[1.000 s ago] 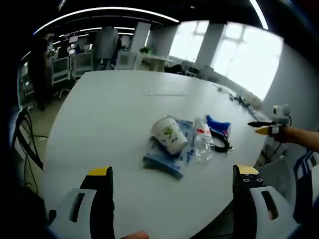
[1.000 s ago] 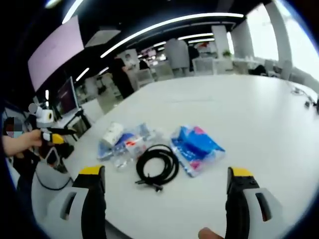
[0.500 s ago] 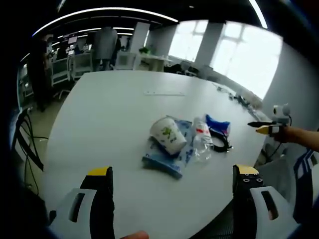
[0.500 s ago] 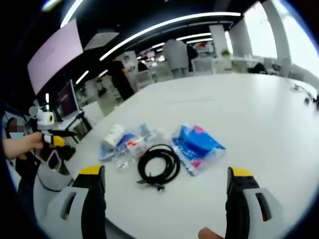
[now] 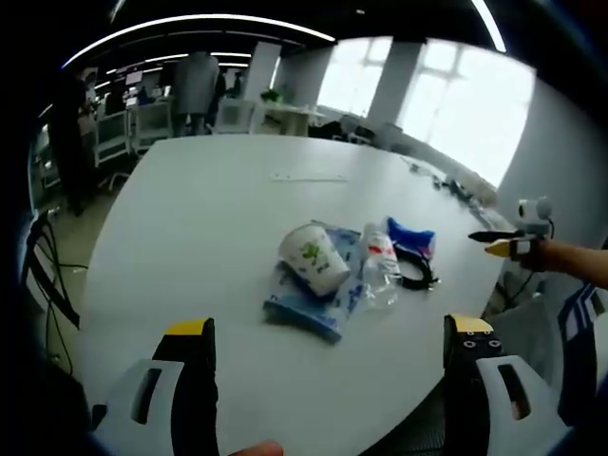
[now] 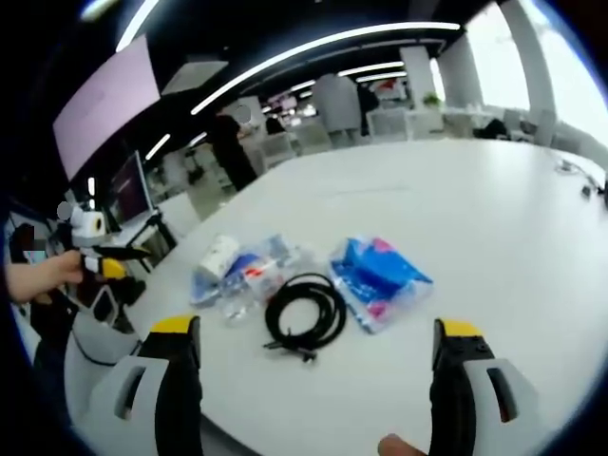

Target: Arrange the tabletop items into an orderly group along one side of the table until the central work area is clear of visible clutter.

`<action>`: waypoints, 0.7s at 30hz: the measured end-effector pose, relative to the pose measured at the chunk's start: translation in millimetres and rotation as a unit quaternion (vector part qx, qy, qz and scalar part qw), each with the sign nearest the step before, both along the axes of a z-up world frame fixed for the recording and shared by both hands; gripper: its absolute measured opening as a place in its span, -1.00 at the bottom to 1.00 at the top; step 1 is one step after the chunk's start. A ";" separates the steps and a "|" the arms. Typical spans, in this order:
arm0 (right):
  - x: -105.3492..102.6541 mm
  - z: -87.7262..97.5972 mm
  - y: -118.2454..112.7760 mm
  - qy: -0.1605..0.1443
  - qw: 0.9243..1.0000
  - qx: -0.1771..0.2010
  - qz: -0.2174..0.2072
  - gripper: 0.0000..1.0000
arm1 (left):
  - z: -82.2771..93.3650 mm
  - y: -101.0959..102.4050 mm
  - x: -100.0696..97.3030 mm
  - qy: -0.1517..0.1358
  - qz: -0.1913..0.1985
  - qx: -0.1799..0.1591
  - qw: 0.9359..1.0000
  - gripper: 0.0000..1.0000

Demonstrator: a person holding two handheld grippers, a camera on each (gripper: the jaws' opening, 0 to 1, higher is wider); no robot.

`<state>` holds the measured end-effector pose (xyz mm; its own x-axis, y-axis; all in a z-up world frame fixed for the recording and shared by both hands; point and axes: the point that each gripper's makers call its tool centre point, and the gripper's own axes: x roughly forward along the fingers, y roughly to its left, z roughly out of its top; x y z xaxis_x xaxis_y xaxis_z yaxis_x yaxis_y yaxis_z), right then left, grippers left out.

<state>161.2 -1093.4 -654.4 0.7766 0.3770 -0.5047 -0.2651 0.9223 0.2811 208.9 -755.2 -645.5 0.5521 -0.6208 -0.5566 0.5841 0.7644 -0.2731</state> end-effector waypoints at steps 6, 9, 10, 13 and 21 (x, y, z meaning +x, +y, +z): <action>0.5 -0.9 2.5 0.001 1.000 0.000 0.004 1.00 | -2.0 1.4 -1.9 0.002 0.003 0.000 1.000 1.00; 0.8 -0.7 3.0 0.000 1.000 0.001 0.003 1.00 | -5.1 3.6 -2.9 0.005 0.005 0.001 1.000 1.00; 1.0 -0.8 3.0 -0.001 1.000 0.001 0.003 1.00 | -5.5 3.9 -3.2 0.005 0.006 0.001 1.000 1.00; 1.2 -1.9 3.3 0.000 1.000 0.000 0.004 1.00 | -6.3 4.4 -3.5 0.006 0.007 0.000 1.000 1.00; 1.4 -6.4 4.5 0.004 1.000 -0.004 0.003 1.00 | -10.5 4.6 -5.5 0.012 0.004 0.000 1.000 1.00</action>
